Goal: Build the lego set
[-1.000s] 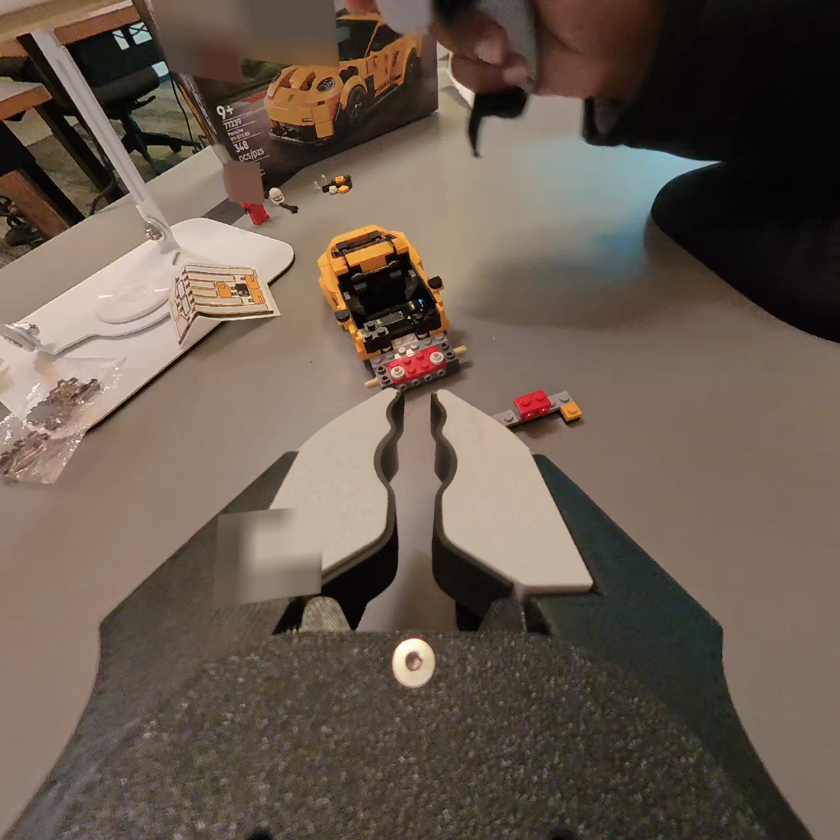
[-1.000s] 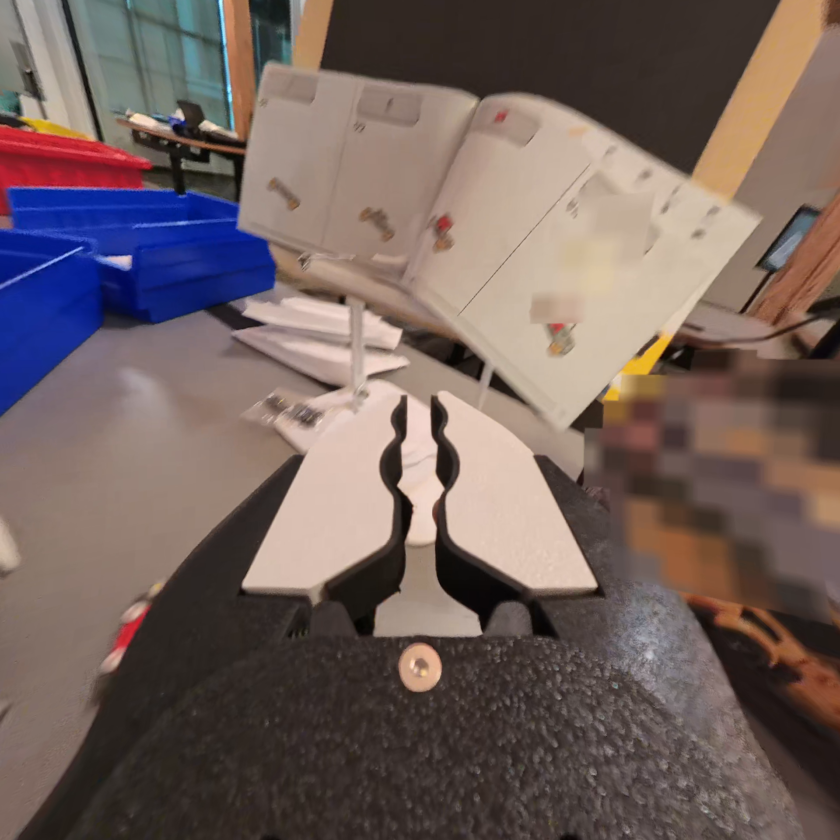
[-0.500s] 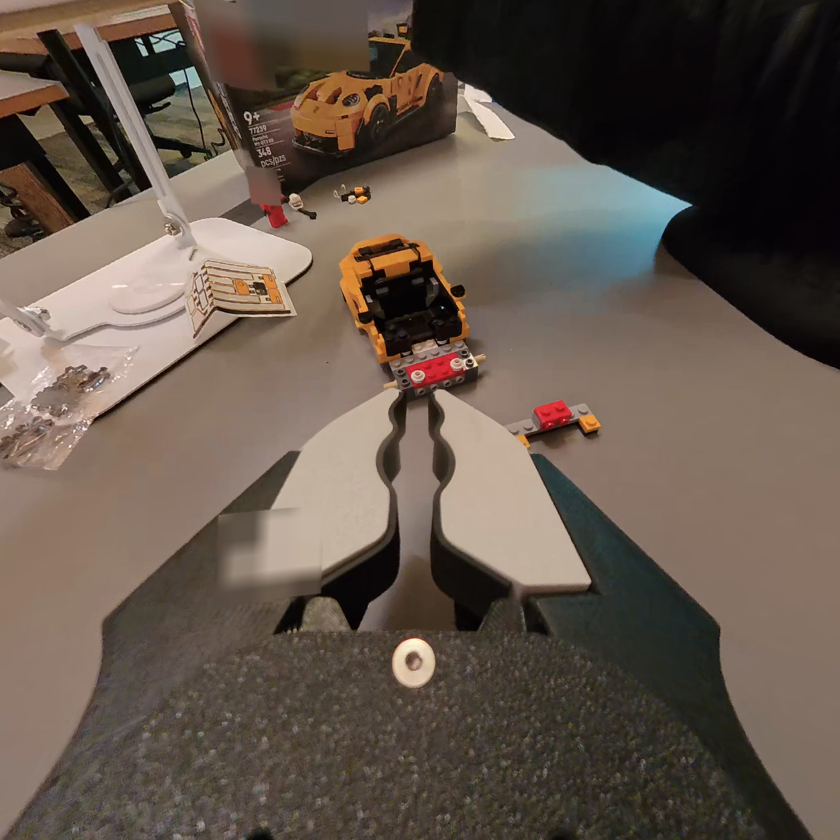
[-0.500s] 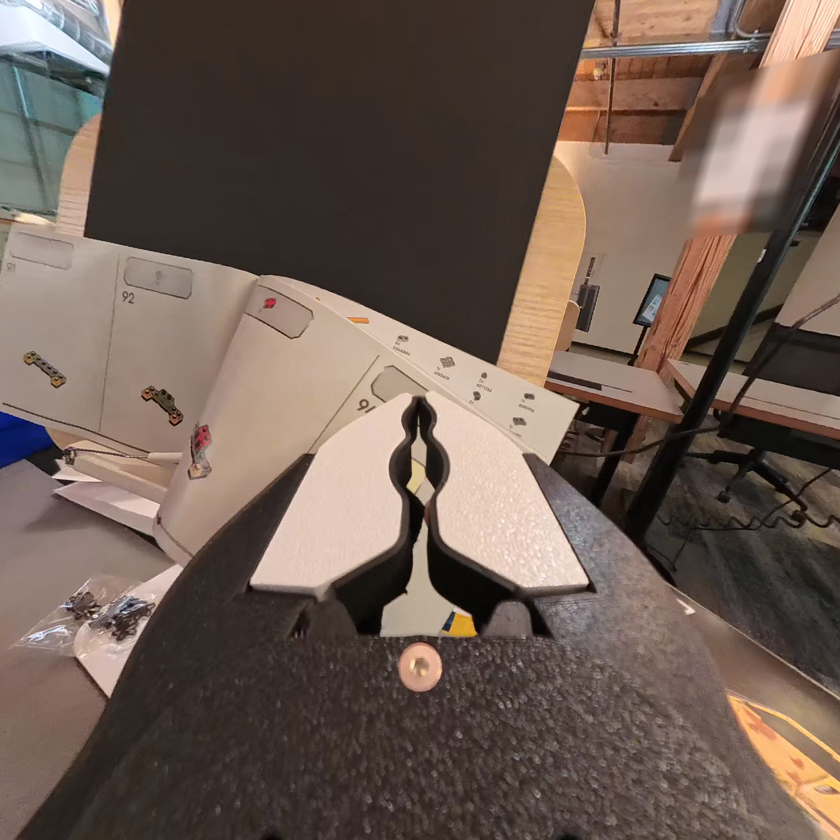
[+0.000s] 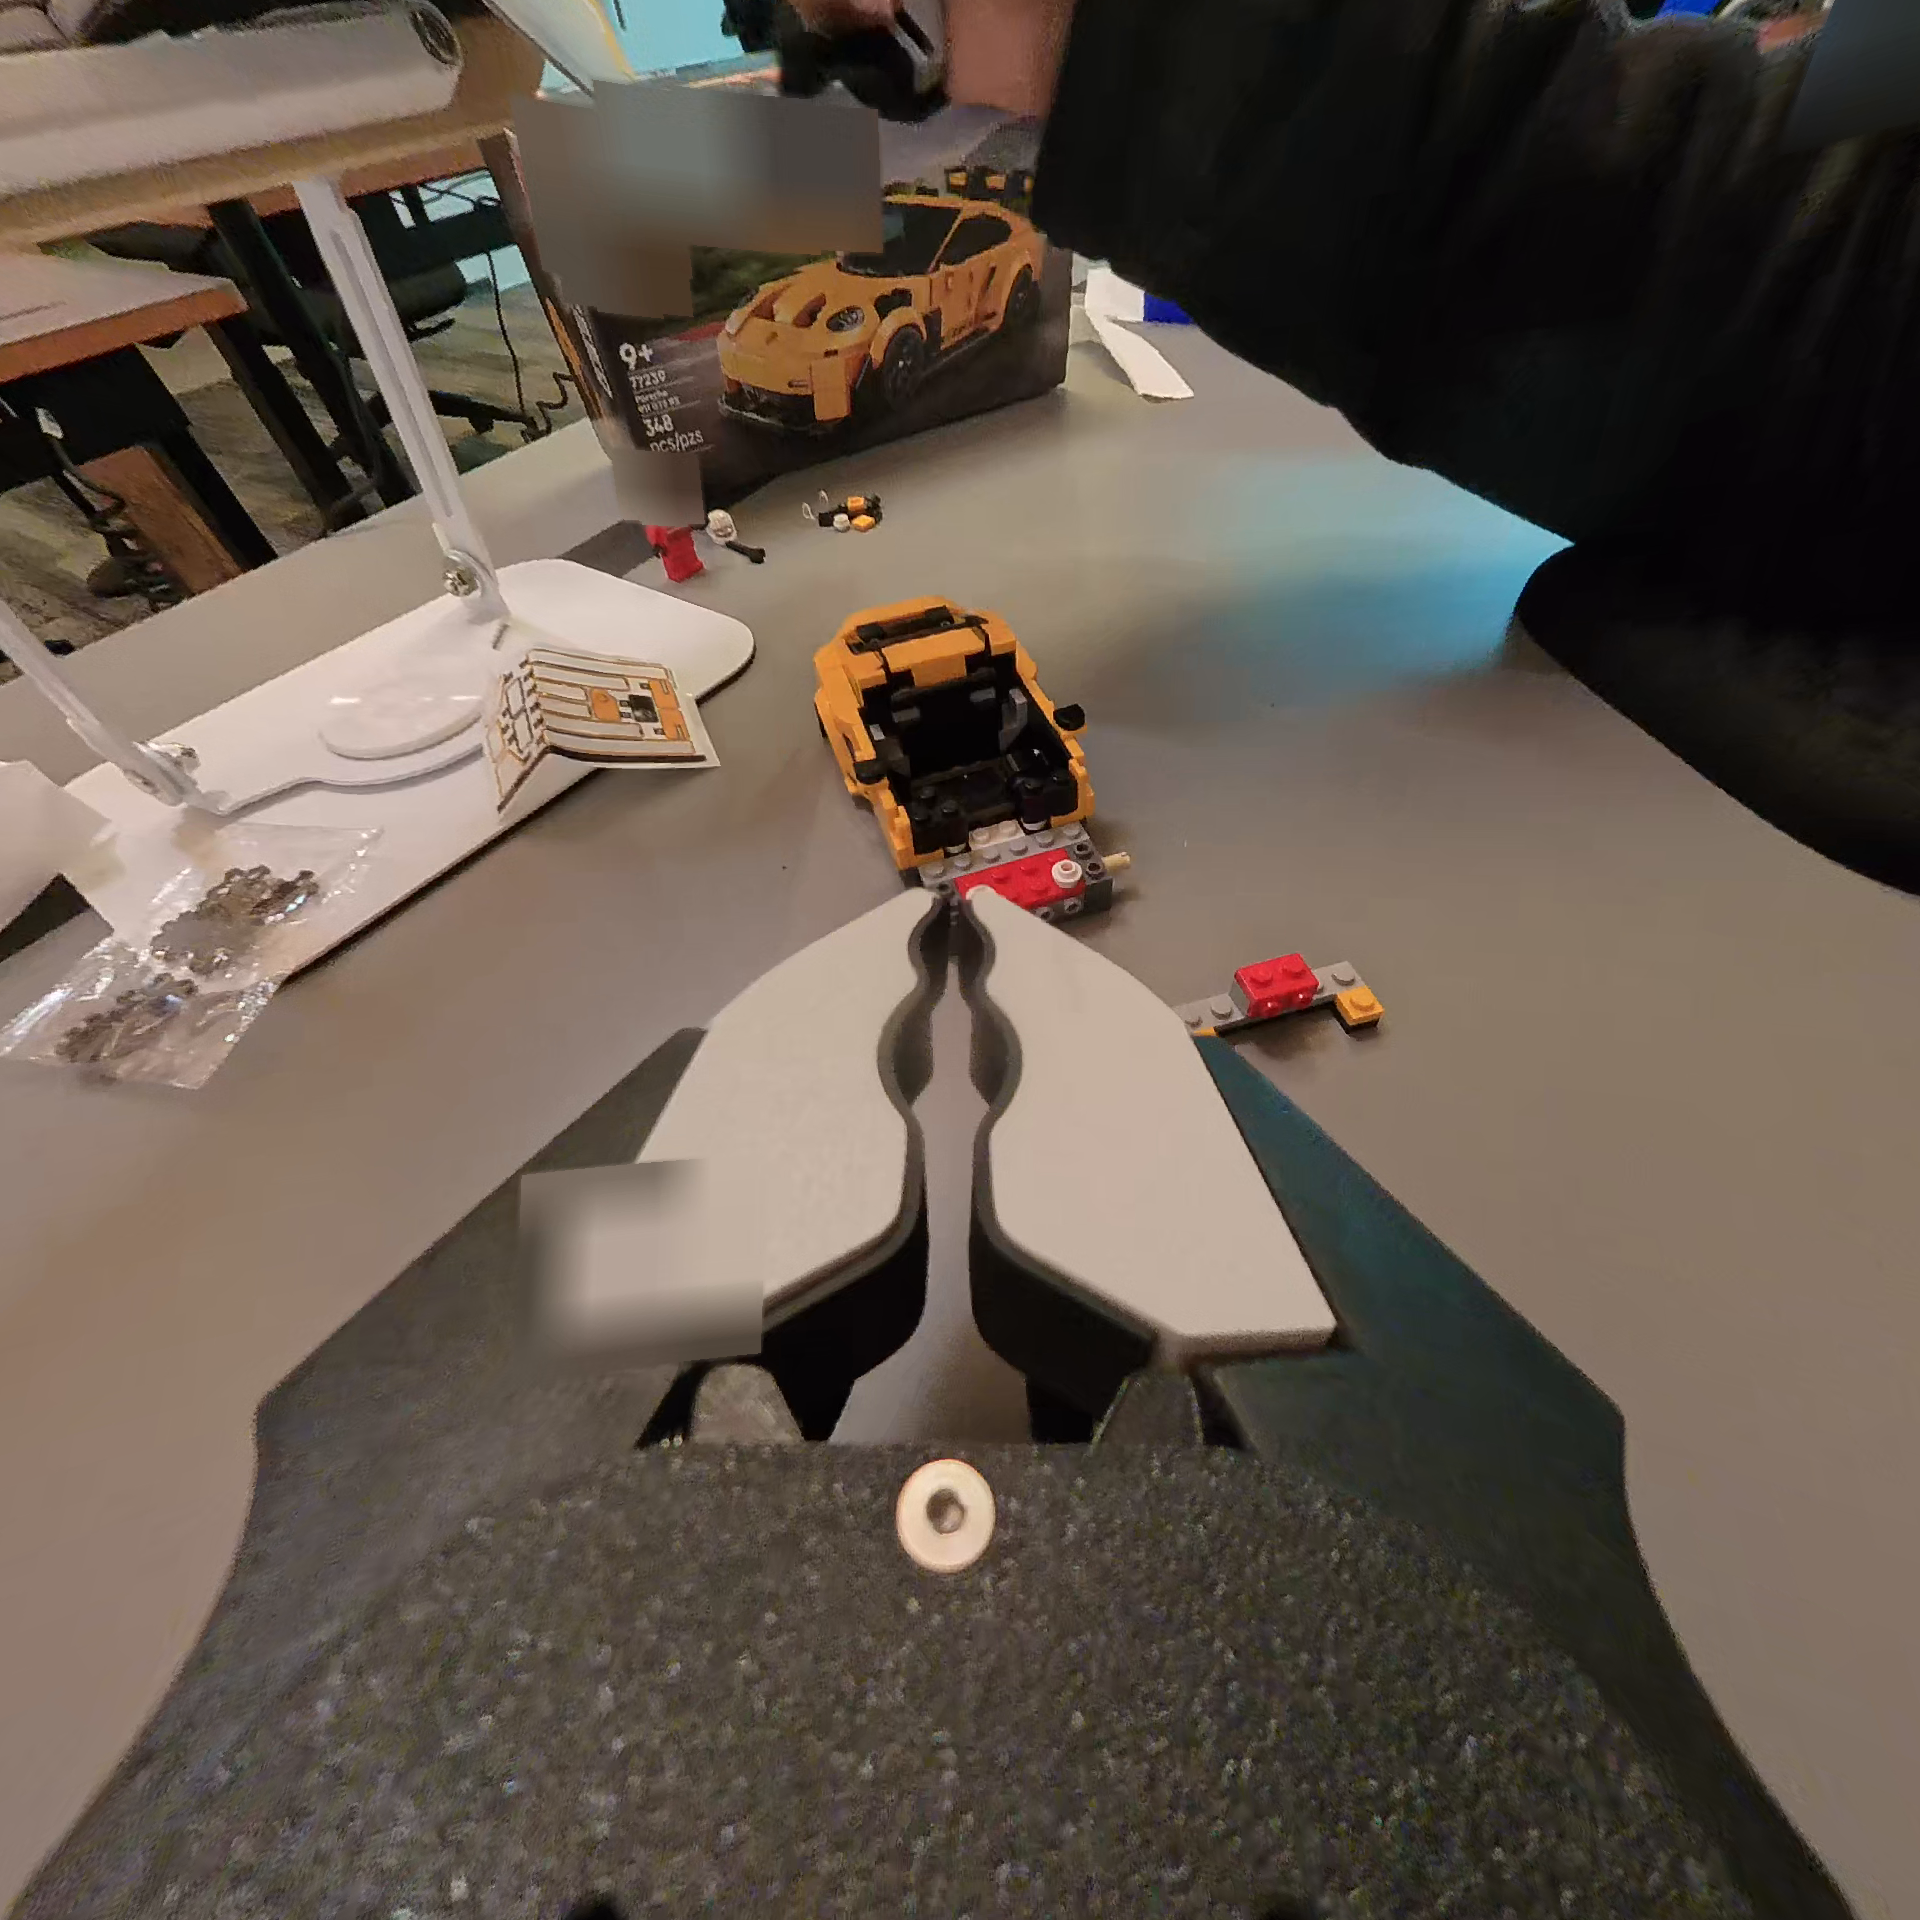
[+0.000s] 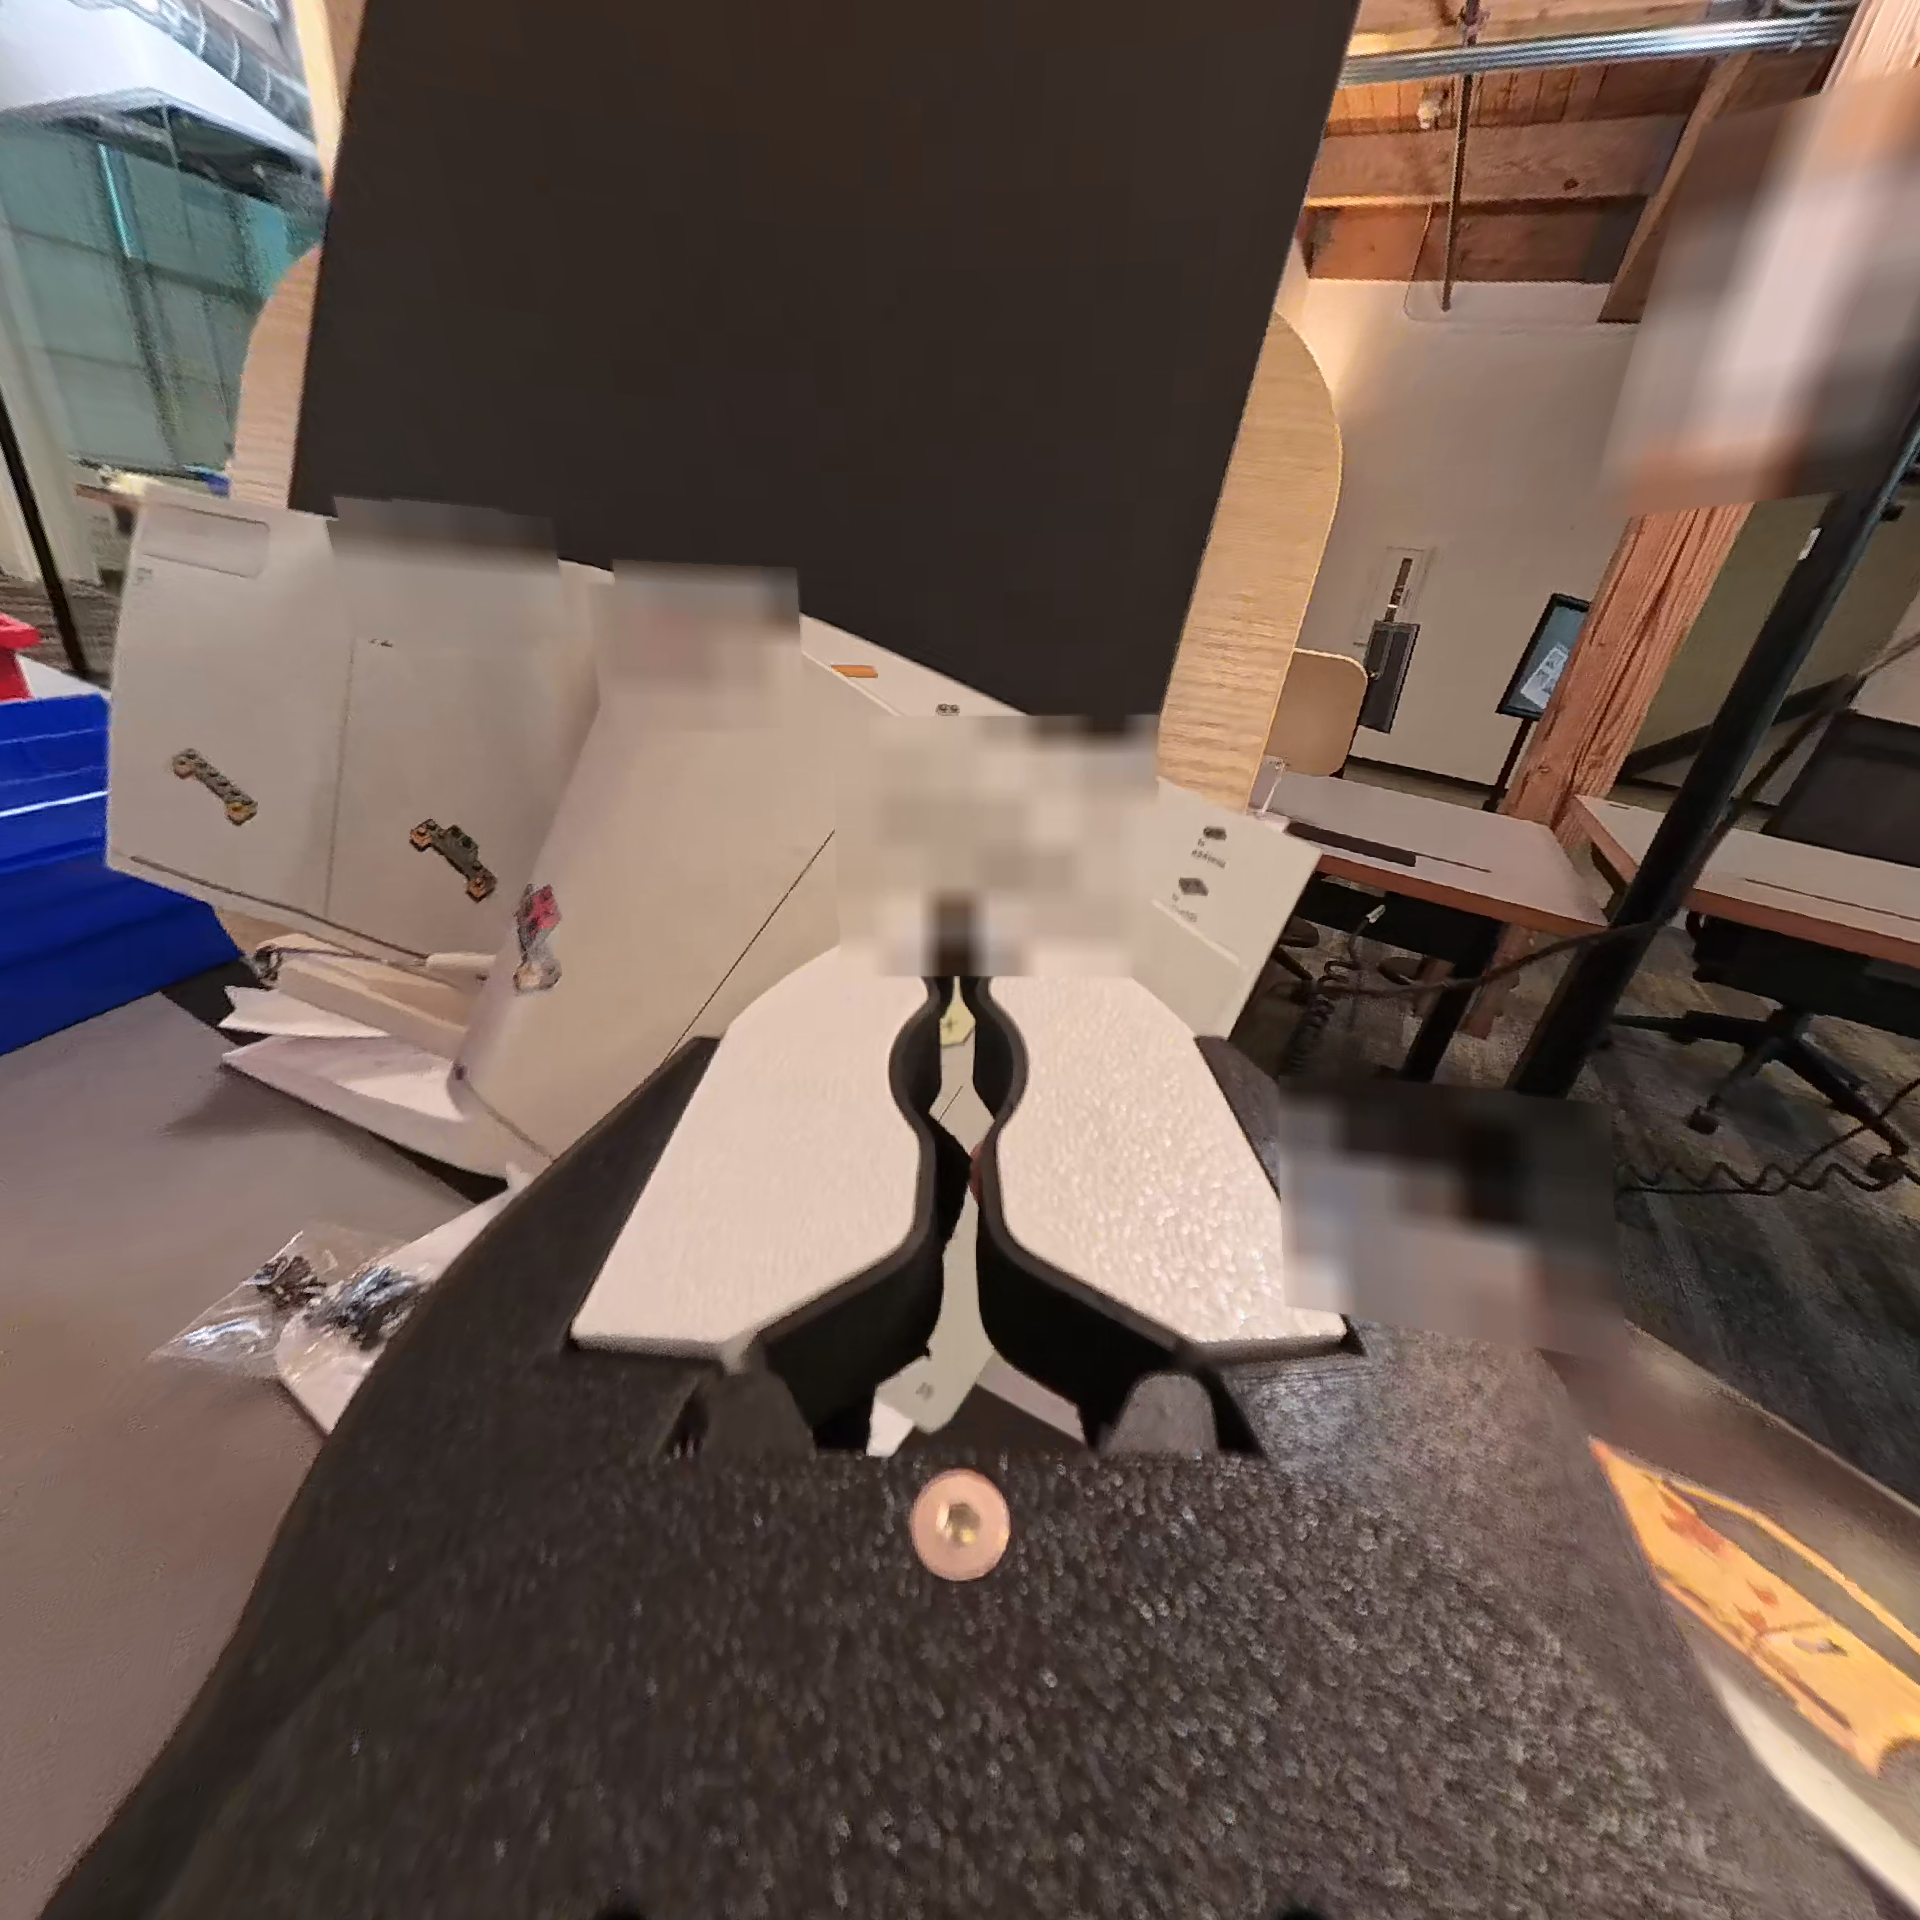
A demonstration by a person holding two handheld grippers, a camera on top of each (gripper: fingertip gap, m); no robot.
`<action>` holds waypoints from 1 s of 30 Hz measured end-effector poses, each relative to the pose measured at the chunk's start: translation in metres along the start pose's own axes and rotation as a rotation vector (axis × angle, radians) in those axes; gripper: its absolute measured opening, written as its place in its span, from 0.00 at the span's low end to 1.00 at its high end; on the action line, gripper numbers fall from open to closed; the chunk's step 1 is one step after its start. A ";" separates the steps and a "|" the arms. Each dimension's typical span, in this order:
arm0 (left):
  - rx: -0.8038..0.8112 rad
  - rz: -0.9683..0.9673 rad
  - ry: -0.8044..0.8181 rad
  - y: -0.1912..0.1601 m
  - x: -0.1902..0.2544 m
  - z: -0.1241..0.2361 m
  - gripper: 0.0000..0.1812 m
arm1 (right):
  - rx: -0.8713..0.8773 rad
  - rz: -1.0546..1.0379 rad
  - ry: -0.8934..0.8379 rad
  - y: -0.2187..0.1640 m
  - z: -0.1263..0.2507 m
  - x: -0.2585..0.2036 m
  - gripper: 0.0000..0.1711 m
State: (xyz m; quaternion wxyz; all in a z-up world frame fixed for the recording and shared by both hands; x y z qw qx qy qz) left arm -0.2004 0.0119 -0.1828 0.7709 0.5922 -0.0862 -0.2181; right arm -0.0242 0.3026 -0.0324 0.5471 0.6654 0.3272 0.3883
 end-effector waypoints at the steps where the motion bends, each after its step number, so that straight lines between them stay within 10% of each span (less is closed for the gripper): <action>1: 0.006 -0.001 0.003 0.001 0.000 0.001 0.00 | -0.012 -0.001 0.002 -0.001 0.004 -0.003 0.00; 30: 0.066 -0.066 0.090 0.012 -0.004 0.024 0.00 | -0.288 -0.070 0.039 -0.088 0.124 -0.113 0.03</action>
Point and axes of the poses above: each gripper's, where its closed fingertips meet, z back along the fingers, y out of its top, x = y × z across the jaws, the point moved 9 cm from there along z, back along the fingers, and after that the axes turned 10 degrees about y, right-handed, at the moved point
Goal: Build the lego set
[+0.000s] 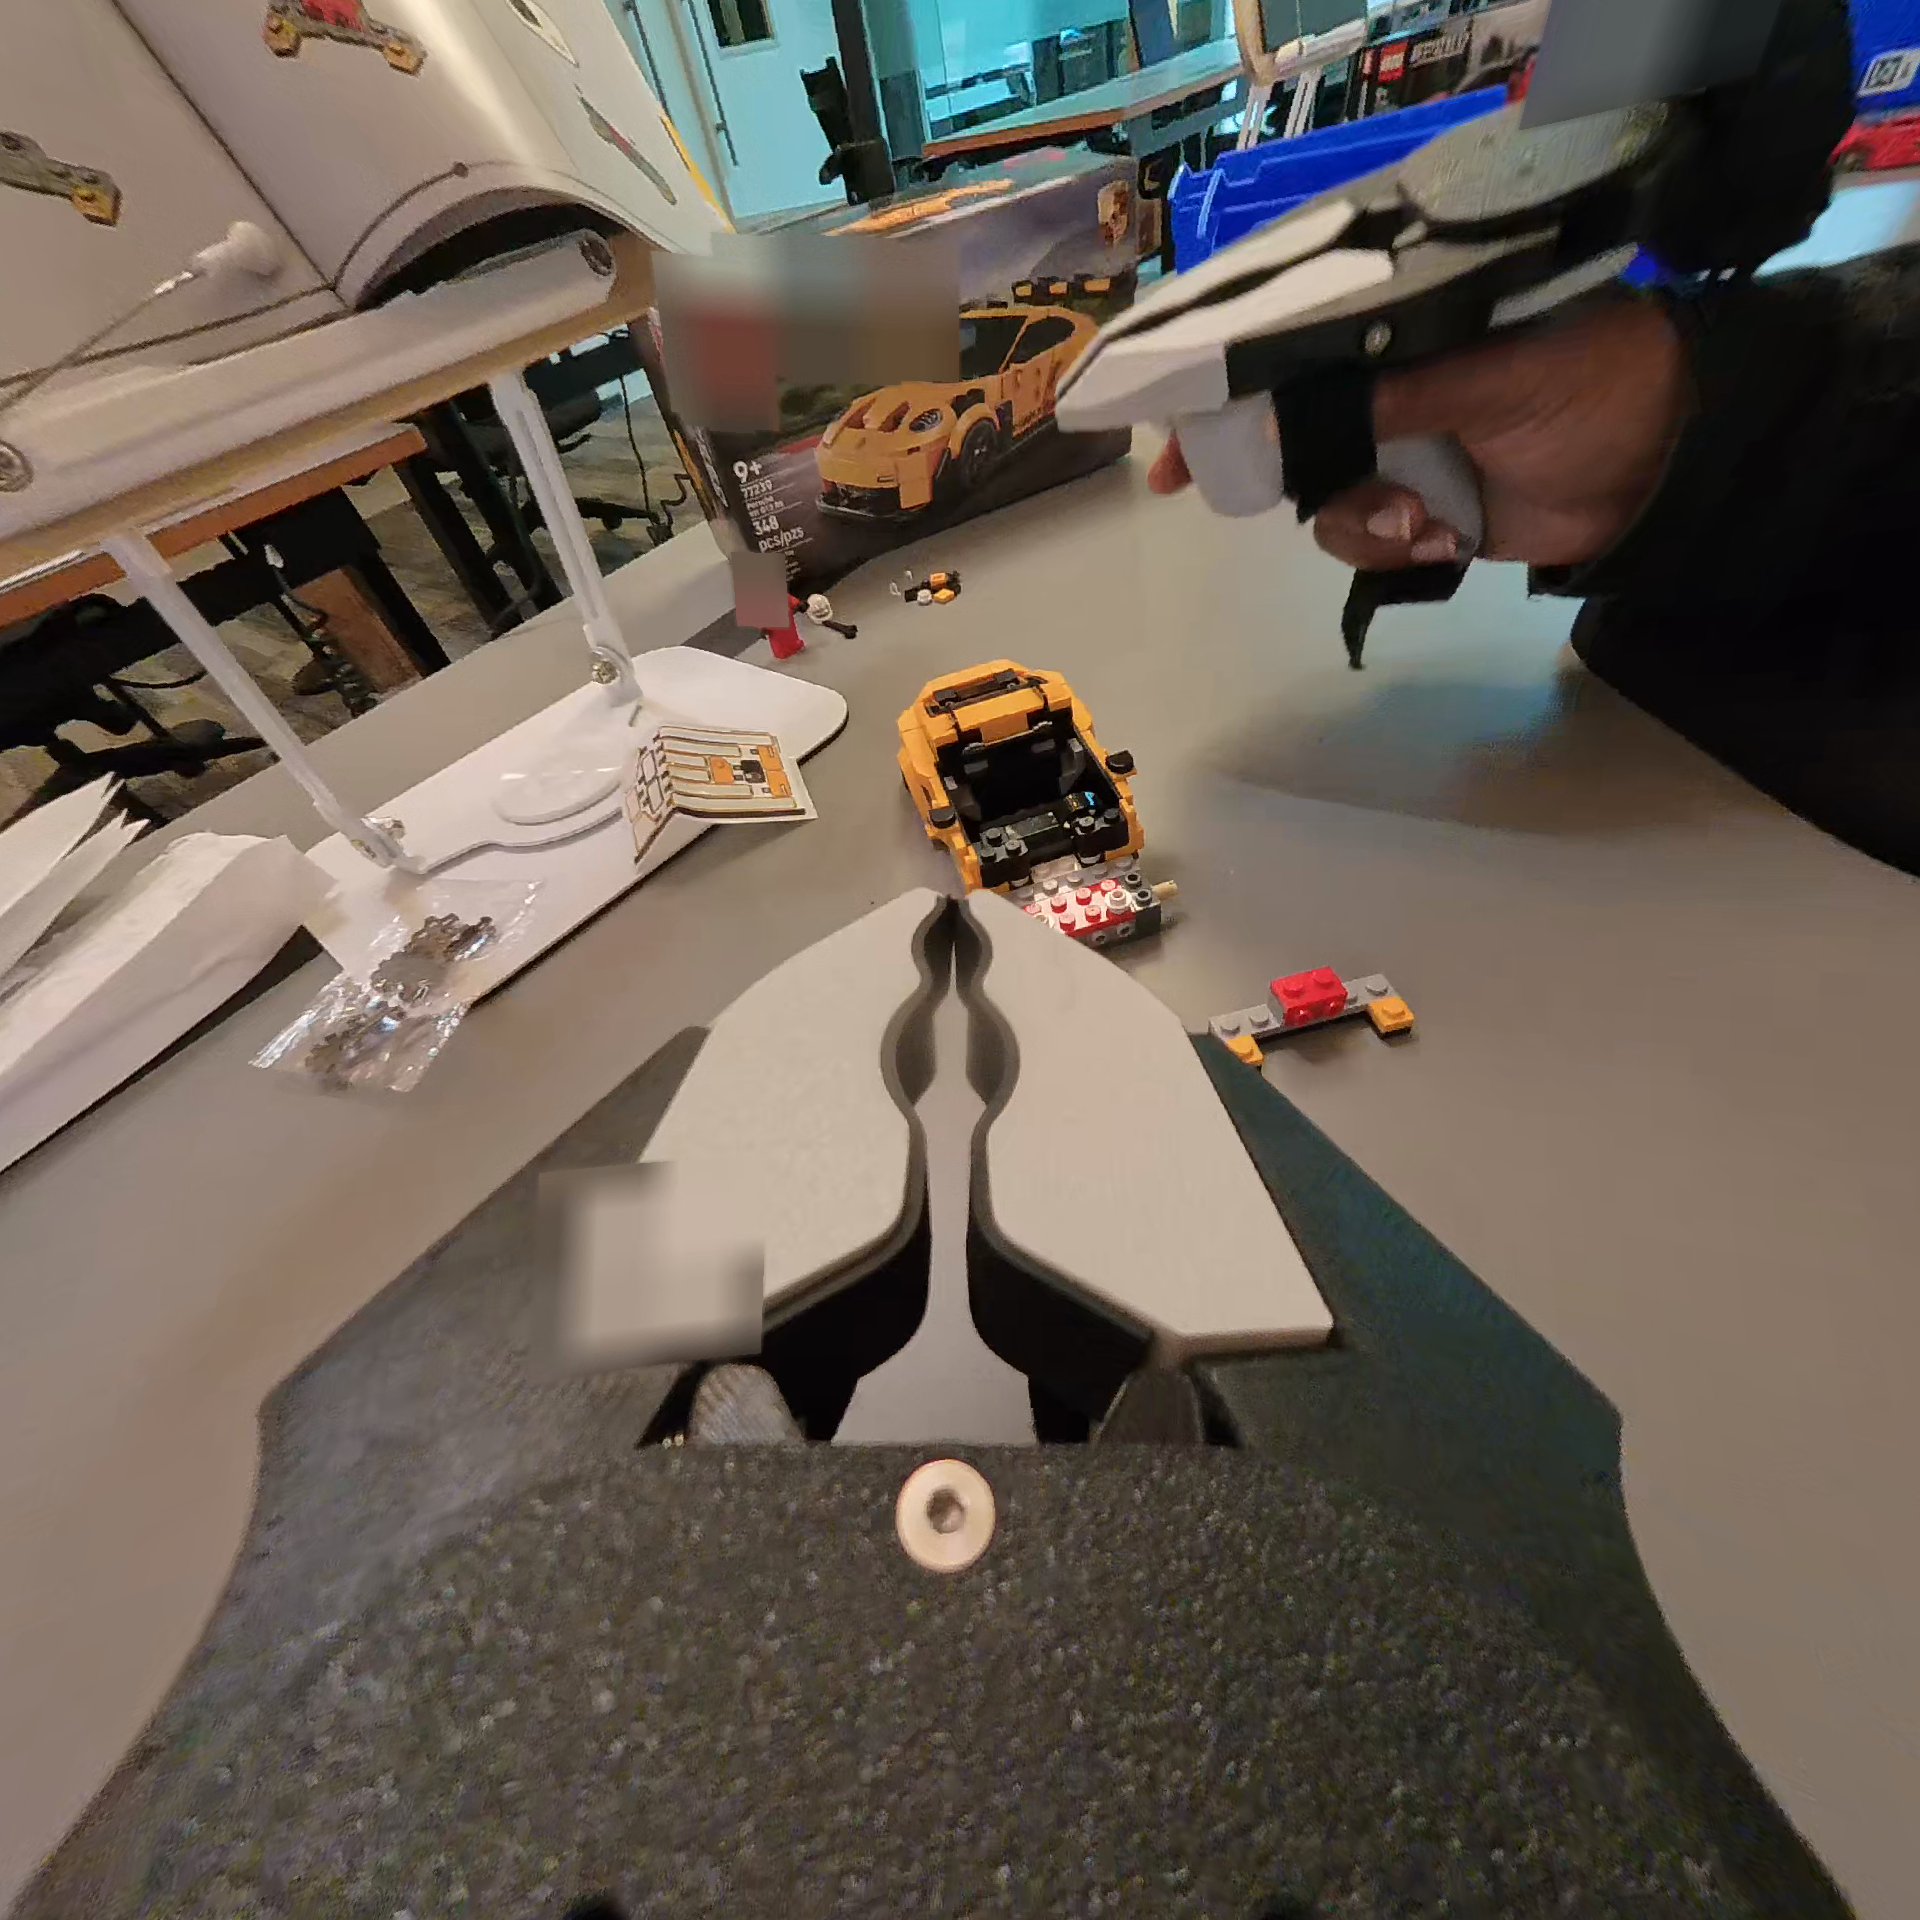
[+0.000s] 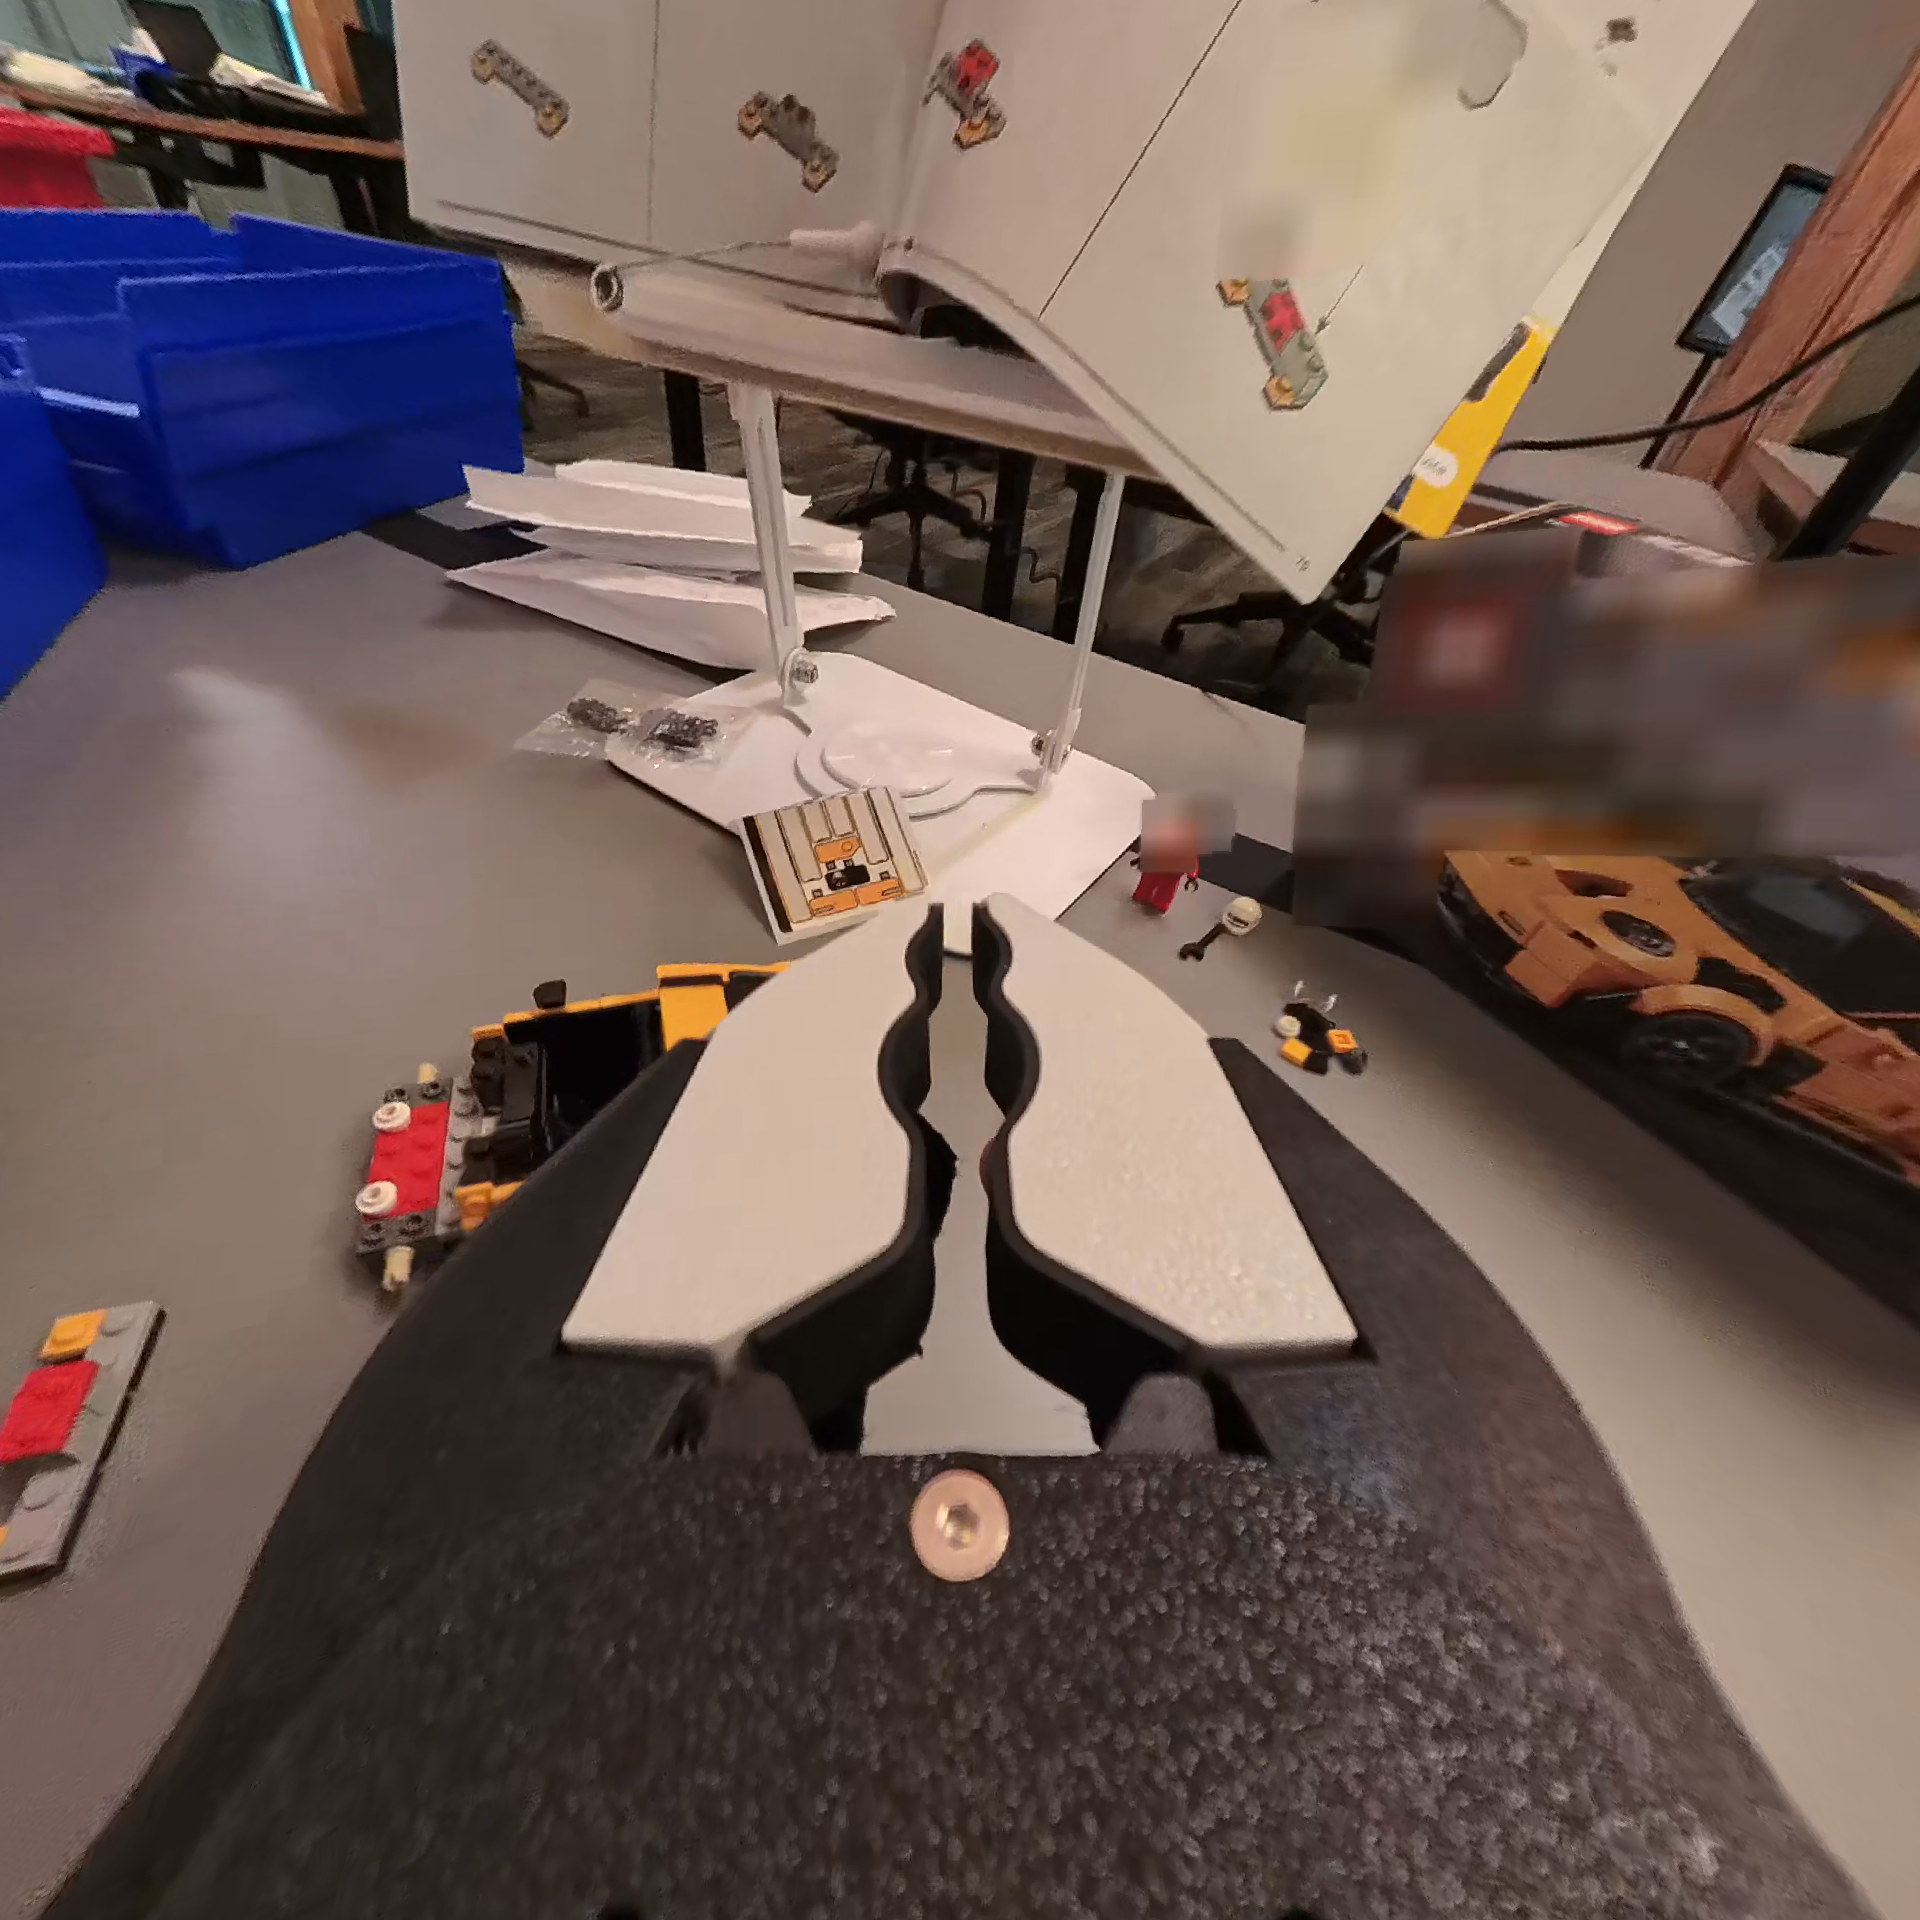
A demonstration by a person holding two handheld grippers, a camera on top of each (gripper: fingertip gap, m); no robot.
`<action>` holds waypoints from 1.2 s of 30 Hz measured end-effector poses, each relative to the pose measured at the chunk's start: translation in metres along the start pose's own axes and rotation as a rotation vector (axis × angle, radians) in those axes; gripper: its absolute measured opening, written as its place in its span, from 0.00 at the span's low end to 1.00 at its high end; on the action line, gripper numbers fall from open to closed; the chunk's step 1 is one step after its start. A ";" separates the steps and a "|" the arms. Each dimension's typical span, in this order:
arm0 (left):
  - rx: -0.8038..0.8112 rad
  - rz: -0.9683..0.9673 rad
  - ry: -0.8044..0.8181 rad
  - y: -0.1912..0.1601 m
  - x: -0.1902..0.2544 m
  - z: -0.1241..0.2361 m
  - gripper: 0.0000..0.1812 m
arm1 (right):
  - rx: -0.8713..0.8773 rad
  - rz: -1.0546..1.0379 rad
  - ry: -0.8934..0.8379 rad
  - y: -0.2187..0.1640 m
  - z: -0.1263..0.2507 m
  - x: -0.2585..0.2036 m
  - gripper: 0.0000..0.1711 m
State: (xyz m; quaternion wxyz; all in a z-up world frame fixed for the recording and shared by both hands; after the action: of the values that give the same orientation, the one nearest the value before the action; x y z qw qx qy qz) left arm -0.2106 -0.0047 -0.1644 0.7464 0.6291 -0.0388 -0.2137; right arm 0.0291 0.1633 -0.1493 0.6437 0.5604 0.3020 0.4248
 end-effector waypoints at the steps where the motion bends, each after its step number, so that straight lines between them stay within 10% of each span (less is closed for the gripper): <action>1: 0.005 0.007 0.001 0.001 0.000 0.001 0.00 | -0.006 0.000 0.006 -0.002 -0.001 0.000 0.03; 10: 0.051 0.086 0.002 0.047 -0.008 0.051 0.00 | 0.037 -0.037 0.088 0.000 0.007 -0.005 0.02; 18: -0.289 -0.029 0.349 0.075 -0.130 0.164 0.05 | 0.047 -0.013 0.083 -0.002 0.023 -0.008 0.02; 28: -1.226 -0.156 -0.151 -0.029 -0.161 0.172 0.12 | 0.023 0.027 0.107 -0.006 0.019 -0.014 0.02; 36: -1.502 -0.244 -0.282 -0.079 -0.156 0.150 0.17 | 0.024 0.033 0.100 -0.008 0.022 -0.012 0.02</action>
State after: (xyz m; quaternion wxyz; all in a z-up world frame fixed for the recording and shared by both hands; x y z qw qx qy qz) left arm -0.4223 -0.0947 -0.1757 0.9321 -0.0792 0.0915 -0.3415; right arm 0.0444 0.1427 -0.1535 0.6138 0.5511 0.3296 0.4593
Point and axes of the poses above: each gripper's, where its closed fingertips meet, z back along the fingers, y out of its top, x = y × z across the jaws, the point moved 9 cm from there along z, back along the fingers, and after that the axes turned 10 degrees about y, right-handed, at the moved point
